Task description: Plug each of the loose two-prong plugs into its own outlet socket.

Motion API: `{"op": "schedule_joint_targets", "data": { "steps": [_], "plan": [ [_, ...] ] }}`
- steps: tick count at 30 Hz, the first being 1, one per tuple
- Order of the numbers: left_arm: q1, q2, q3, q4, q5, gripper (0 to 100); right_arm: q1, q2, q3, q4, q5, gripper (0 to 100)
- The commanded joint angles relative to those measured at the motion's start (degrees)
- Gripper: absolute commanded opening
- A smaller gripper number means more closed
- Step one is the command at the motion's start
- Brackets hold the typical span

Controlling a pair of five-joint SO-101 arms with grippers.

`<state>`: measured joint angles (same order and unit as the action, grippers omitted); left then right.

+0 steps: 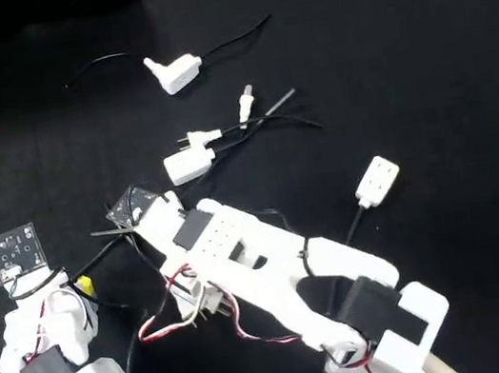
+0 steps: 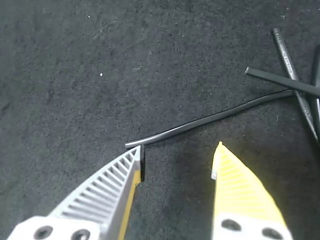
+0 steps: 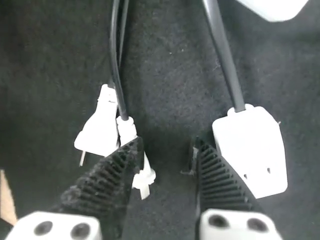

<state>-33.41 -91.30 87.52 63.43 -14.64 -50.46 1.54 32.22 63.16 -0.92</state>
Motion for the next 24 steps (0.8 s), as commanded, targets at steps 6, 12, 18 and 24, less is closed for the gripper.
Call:
{"op": "schedule_joint_targets", "data": {
  "steps": [6, 12, 18, 24],
  "plan": [
    [-0.1, -0.4, -1.4, -0.3, 0.5, 24, -1.6, -4.7, -6.6, 8.7, -3.3, 15.5],
    [-0.1, -0.4, -1.2, -1.0, 0.5, 24, -5.0, -5.4, -3.6, 8.0, -5.5, 15.5],
    [-0.1, -0.4, -1.2, -1.0, 0.5, 24, -5.5, -5.4, 1.9, 0.8, -5.8, 15.5],
    [-0.1, -0.4, -1.2, -1.0, 0.5, 24, -5.4, -5.4, 3.6, 0.4, -5.8, 15.5]
  ]
}}
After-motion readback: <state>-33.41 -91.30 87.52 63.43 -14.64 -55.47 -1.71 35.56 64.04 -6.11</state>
